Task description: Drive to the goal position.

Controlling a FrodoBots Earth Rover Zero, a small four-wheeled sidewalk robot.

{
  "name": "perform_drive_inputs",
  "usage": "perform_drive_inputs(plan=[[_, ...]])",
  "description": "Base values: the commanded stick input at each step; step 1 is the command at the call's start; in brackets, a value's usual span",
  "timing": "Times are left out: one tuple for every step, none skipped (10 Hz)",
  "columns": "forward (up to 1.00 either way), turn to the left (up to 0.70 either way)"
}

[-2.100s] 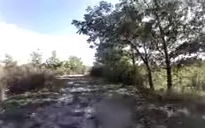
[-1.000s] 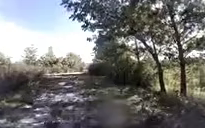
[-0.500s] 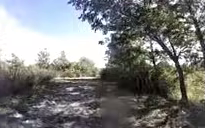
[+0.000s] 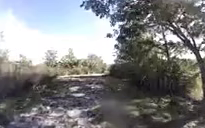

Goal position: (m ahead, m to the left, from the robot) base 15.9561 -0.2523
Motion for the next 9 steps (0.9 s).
perform_drive_inputs(plan=[[0.85, 0.34], [0.85, 0.34], [0.85, 0.08], [0.85, 0.00], [0.85, 0.00], [0.85, 0.00], [0.85, 0.00], [0.85, 0.00], [0.85, 0.00]])
